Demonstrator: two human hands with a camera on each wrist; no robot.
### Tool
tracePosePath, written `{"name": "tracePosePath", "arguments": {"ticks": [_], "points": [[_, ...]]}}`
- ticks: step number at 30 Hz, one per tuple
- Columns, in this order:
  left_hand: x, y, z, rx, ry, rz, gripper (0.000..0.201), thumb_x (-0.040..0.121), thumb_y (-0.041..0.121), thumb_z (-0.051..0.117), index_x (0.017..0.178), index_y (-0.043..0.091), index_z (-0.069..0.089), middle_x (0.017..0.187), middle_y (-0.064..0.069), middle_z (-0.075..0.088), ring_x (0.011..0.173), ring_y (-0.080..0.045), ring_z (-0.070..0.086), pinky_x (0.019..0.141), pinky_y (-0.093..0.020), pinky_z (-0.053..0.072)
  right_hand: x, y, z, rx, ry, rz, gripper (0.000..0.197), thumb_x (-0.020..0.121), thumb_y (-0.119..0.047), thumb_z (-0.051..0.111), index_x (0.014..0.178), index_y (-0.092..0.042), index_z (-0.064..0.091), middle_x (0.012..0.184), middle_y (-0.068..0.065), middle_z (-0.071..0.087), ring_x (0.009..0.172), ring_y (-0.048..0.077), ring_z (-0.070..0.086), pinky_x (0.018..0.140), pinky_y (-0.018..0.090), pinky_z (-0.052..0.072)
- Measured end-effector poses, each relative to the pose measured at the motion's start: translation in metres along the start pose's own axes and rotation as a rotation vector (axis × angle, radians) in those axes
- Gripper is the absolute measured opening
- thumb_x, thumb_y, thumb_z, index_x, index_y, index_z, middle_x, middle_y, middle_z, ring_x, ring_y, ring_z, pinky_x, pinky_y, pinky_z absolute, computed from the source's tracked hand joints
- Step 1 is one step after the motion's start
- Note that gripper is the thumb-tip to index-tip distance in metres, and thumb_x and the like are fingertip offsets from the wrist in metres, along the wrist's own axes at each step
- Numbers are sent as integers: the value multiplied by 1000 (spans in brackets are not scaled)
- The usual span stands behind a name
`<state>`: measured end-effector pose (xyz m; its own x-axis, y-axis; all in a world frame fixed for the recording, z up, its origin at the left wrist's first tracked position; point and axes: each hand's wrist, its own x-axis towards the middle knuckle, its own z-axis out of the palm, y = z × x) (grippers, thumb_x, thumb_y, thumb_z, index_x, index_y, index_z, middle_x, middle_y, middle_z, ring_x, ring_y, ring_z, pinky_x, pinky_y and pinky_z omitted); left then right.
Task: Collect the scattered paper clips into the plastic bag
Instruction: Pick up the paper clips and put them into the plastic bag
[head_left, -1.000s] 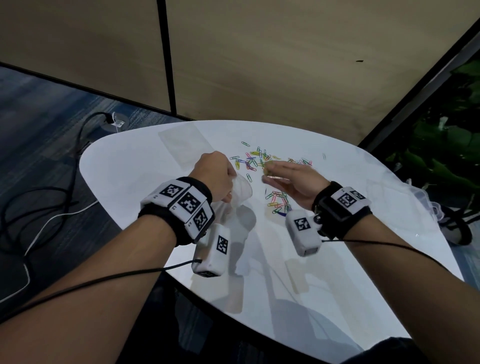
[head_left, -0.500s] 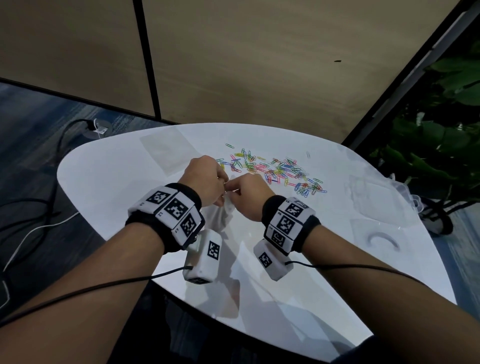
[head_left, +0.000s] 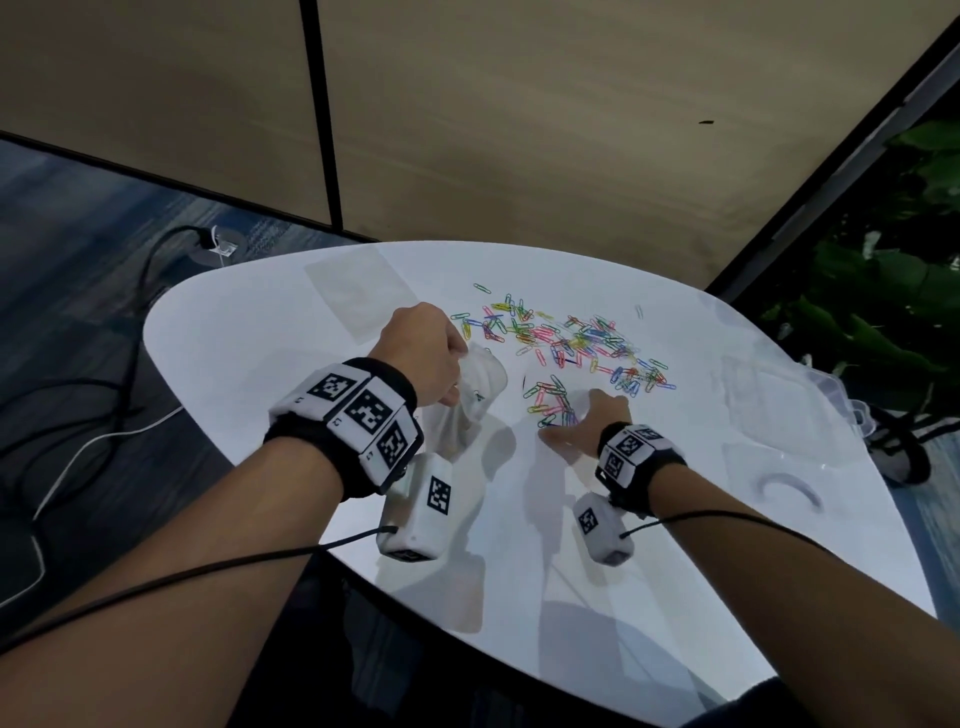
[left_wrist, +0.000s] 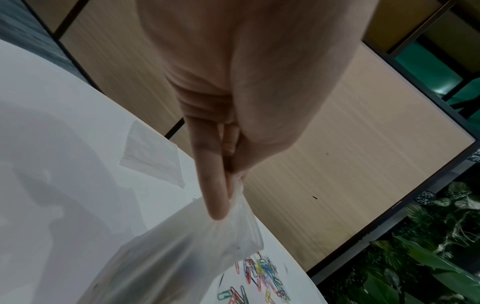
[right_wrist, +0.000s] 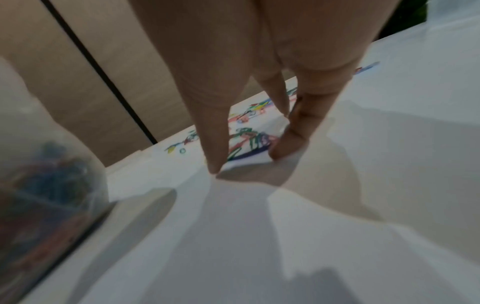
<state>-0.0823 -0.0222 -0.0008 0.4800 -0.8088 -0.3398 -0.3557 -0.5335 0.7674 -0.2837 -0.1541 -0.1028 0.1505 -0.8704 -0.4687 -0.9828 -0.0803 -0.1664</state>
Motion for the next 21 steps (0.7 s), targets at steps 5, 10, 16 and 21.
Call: {"name": "tracePosePath", "arguments": {"ticks": [5, 10, 16, 21], "points": [[0, -3, -5, 9, -4, 4, 23, 96, -4, 53, 108, 3, 72, 92, -21, 72, 66, -32, 77, 75, -42, 65, 24, -37, 14, 91, 134, -90, 64, 82, -44, 68, 134, -12, 51, 135, 16, 43, 114, 30, 53, 95, 31, 44], [0, -2, -4, 29, -8, 19, 22, 96, -2, 55, 107, 6, 72, 104, -21, 69, 59, -26, 75, 70, -39, 66, 38, -48, 20, 41, 180, -199, 55, 91, -28, 59, 143, -19, 44, 145, 15, 32, 125, 36, 49, 103, 35, 42], [-2, 2, -4, 34, -15, 15, 22, 97, -2, 54, 105, 6, 72, 99, -21, 70, 64, -29, 76, 72, -39, 66, 23, -56, 31, -456, 103, -393, 53, 95, -19, 37, 147, -22, 25, 138, 19, 39, 119, 39, 40, 95, 47, 43], [-4, 2, -4, 42, -22, 16, 23, 97, -3, 53, 105, 6, 73, 101, -21, 69, 64, -30, 76, 72, -40, 66, 17, -50, 33, -635, 71, -490, 61, 85, -14, 55, 140, -11, 30, 126, 18, 50, 111, 36, 47, 92, 41, 45]]}}
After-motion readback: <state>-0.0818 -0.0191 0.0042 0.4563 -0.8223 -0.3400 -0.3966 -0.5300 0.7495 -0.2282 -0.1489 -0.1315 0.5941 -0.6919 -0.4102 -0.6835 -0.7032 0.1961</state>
